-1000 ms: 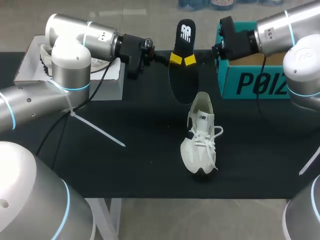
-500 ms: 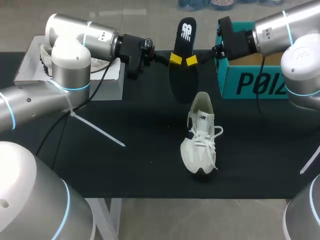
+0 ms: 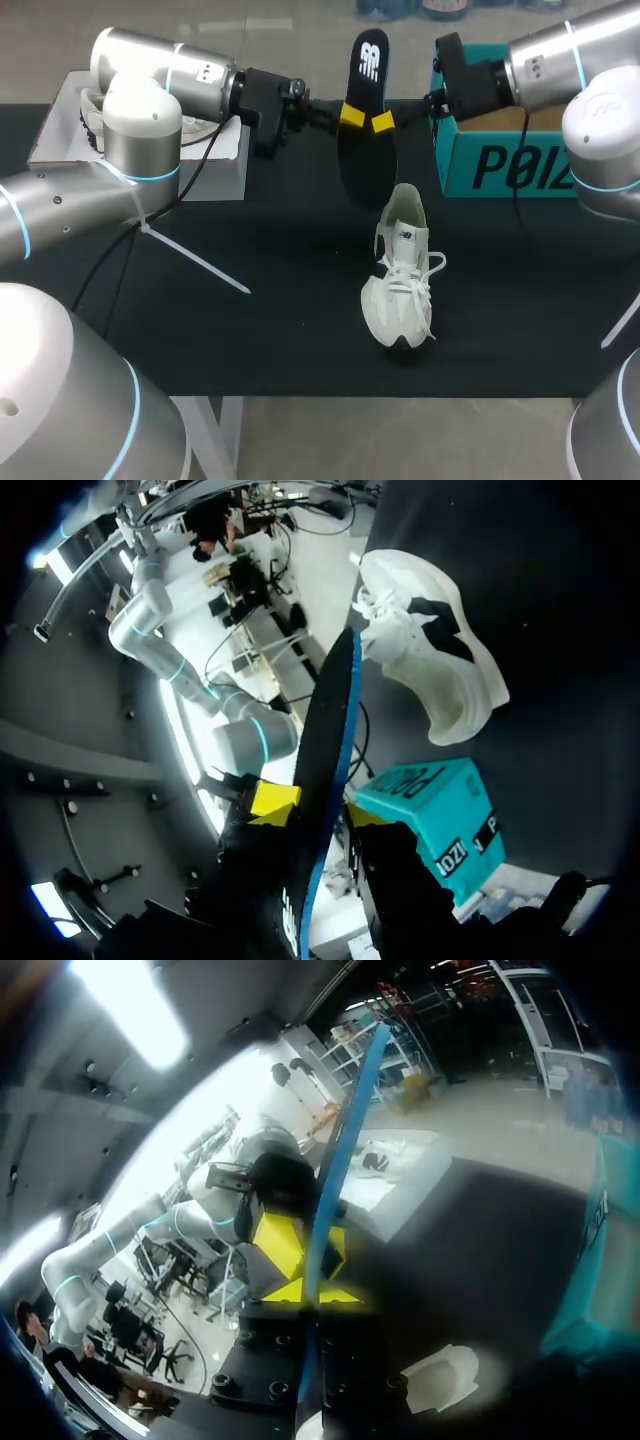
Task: Take the shoe out of the shoebox, open the shoe tongue, remove and reinsert the insole, then place the shoe into the shoebox
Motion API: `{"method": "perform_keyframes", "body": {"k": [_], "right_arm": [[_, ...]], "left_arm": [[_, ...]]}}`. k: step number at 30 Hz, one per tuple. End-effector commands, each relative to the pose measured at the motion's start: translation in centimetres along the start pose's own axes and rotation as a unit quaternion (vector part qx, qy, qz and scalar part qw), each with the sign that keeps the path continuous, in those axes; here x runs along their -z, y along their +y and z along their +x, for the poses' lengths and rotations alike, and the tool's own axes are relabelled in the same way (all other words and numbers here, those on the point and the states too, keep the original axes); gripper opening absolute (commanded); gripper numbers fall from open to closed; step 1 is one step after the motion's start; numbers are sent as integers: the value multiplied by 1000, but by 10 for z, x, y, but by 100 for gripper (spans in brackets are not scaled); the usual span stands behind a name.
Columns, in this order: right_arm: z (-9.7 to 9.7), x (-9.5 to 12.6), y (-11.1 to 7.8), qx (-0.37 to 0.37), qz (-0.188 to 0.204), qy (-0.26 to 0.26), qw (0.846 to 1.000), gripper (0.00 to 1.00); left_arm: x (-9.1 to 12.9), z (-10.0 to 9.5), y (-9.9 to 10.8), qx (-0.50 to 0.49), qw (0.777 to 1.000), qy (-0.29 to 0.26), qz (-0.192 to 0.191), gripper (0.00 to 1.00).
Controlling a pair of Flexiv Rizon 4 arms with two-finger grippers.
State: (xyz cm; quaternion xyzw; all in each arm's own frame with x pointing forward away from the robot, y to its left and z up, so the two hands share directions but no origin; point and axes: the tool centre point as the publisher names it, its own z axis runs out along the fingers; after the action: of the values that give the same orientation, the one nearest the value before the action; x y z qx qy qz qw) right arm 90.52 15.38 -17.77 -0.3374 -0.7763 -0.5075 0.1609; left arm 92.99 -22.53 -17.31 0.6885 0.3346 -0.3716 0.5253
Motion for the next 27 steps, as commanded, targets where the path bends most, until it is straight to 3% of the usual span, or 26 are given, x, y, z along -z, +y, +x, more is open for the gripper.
{"method": "perform_keyframes", "body": {"k": [1,6,8,13,23,27], "right_arm": [[1,-2,-1,0,-3,-3,1000,0],[1,1,-5,-2,-4,-5,1000,0],[1,2,-6,-2,-4,-6,1000,0],[0,4,-9,-3,-5,-8,1000,0],[-5,8,-13,-2,-4,-16,1000,0],[-6,10,-15,-5,-6,-27,1000,0]], "left_arm": [[-1,1,0,-1,1000,0,-1,100],[-1,1,0,-1,1000,0,-1,100],[6,-1,-8,23,999,20,23,100],[27,-10,-34,94,994,33,36,100],[57,-19,-95,232,972,-9,-22,100],[59,-22,-105,250,968,-16,-30,100]]}}
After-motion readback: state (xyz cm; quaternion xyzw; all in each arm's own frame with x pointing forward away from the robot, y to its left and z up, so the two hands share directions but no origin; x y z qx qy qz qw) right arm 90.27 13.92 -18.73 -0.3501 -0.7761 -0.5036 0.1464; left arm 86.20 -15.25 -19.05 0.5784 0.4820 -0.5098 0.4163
